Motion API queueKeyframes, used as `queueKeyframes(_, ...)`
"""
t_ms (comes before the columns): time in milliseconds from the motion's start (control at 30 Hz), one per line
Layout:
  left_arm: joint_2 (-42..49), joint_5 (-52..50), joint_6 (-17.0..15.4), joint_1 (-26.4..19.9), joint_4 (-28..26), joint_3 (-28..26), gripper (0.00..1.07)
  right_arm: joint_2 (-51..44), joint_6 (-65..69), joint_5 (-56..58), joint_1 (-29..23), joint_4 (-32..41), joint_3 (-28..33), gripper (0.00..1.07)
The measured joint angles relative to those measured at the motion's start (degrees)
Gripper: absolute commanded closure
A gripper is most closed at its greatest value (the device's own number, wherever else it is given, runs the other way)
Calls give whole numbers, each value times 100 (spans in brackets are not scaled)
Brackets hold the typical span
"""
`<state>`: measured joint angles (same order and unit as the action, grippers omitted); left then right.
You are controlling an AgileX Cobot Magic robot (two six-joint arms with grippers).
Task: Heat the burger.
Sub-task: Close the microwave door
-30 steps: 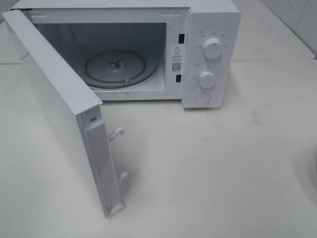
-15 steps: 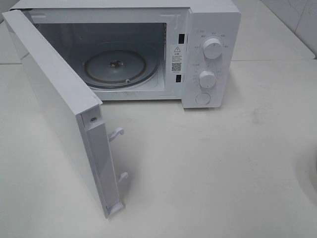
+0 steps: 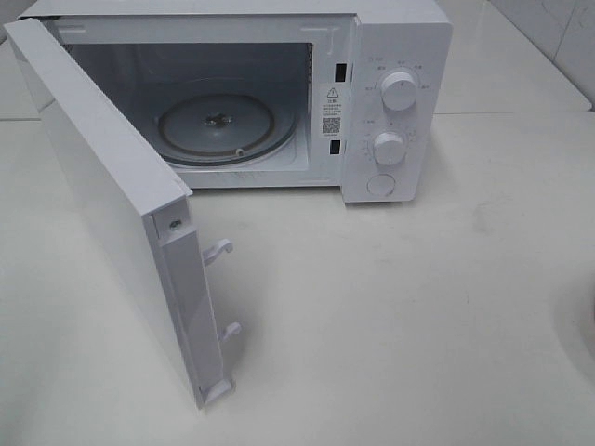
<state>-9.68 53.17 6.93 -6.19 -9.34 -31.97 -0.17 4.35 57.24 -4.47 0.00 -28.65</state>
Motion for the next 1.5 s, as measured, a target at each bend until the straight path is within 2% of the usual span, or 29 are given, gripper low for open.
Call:
queueKeyframes(33, 0, 0, 0, 0, 0, 0, 68, 0, 0, 0, 0, 0, 0, 32)
queueKeyframes(67, -160, -229, 0, 0, 0, 11, 80, 0, 0, 0, 0, 0, 0, 32)
queueKeyframes(100, -241, -390, 0, 0, -11, 34, 86, 0, 0, 0, 0, 0, 0, 32)
queueKeyframes(133, -241, -390, 0, 0, -11, 34, 86, 0, 0, 0, 0, 0, 0, 32)
queueKeyframes(200, -527, -991, 0, 0, -23, 218, 107, 0, 0, 0, 0, 0, 0, 32)
queueKeyframes(400, -808, -1495, 0, 0, -46, 510, 107, 0, 0, 0, 0, 0, 0, 32)
queueKeyframes(467, -1077, -2338, 6, 0, -132, 865, 107, 0, 0, 0, 0, 0, 0, 32)
queueKeyframes(567, -1146, -2607, 6, 0, -138, 963, 107, 0, 0, 0, 0, 0, 0, 32)
queueKeyframes(600, -1272, -3151, 6, 0, -143, 1140, 107, 0, 0, 0, 0, 0, 0, 32)
queueKeyframes(667, -1335, -3398, 6, 0, -143, 1243, 107, 0, 0, 0, 0, 0, 0, 32)
queueKeyframes(733, -1690, -4572, 6, 0, -149, 1564, 107, 0, 0, 0, 0, 0, 0, 32)
queueKeyframes(800, -1799, -4773, 6, 0, -149, 1621, 107, 0, 0, 0, 0, 0, 0, 32)
queueKeyframes(833, -2040, -5243, 6, 0, -149, 1736, 107, 0, 0, 0, 0, 0, 0, 32)
queueKeyframes(933, -2143, -5397, 6, 0, -143, 1782, 107, 0, 0, 0, 0, 0, 0, 32)
queueKeyframes(1000, -2636, -6079, 6, 0, -132, 1896, 107, 0, 0, 0, 0, 0, 0, 32)
queueKeyframes(1200, -3272, -6812, -23, 0, 29, 1908, 107, 0, 0, 0, 0, 0, 0, 32)
queueKeyframes(1233, -3375, -6887, -63, 0, 97, 1908, 107, 0, 0, 0, 0, 0, 0, 32)
queueKeyframes(1267, -3610, -7059, -252, 46, 344, 1908, 107, 0, 0, 0, 0, 0, 0, 32)
queueKeyframes(1300, -3610, -7059, -252, 46, 344, 1908, 107, 0, 0, 0, 0, 0, 0, 32)
queueKeyframes(1333, -3885, -7236, -521, 183, 688, 1908, 107, 0, 0, 0, 0, 0, 0, 32)
queueKeyframes(1400, -4028, -7328, -625, 246, 848, 1908, 107, 0, 0, 0, 0, 0, 0, 32)
queueKeyframes(1433, -4309, -7534, -859, 407, 1215, 1908, 107, 0, 0, 0, 0, 0, 0, 32)
queueKeyframes(1467, -4309, -7534, -859, 407, 1215, 1908, 107, 0, 0, 0, 0, 0, 0, 32)
queueKeyframes(1500, -4629, -7798, -1071, 579, 1570, 1908, 107, 0, 0, 0, 0, 0, 0, 32)
